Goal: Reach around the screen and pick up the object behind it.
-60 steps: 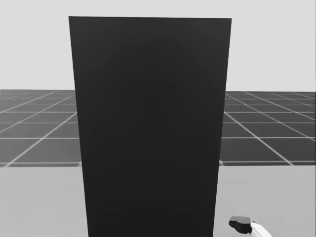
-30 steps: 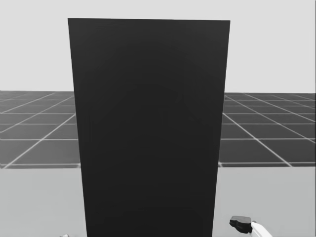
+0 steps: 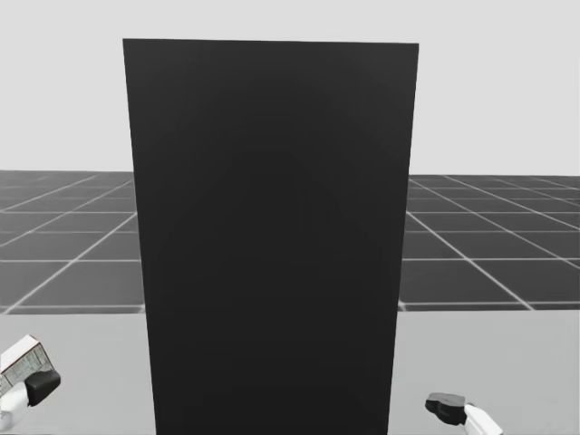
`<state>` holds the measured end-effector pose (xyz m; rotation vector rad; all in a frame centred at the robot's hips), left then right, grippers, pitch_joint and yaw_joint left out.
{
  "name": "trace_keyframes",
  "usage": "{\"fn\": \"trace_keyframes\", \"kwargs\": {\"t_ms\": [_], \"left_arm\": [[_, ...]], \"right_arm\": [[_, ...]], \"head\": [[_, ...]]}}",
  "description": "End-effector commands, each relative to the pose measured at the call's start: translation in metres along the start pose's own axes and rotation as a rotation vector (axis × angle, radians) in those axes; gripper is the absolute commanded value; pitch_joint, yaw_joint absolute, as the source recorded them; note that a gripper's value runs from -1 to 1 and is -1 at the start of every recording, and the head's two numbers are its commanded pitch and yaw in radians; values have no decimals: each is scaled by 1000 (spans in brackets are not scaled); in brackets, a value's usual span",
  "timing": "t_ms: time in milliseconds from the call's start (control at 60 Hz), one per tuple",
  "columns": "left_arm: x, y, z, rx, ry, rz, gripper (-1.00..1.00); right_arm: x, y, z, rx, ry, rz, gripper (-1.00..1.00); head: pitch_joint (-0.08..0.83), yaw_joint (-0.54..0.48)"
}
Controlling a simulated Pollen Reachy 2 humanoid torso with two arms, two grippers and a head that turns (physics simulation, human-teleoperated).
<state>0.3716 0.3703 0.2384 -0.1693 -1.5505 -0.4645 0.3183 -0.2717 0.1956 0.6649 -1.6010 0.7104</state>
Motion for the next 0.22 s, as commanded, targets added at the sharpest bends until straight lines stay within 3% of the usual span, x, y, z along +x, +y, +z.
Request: {"fn": "trace_keyframes", "kwargs": {"t_ms": [17,217], "left_arm": [[59,9,-13,135,-196,0,1000],[108,-10,-10,194,-405,3,1000]], "right_arm": [[1,-1,1,-3,2,-6,-1000],[-2,-8,0,-30,5,-28,-1000]], "head": [[79,-38],[82,-40]]}}
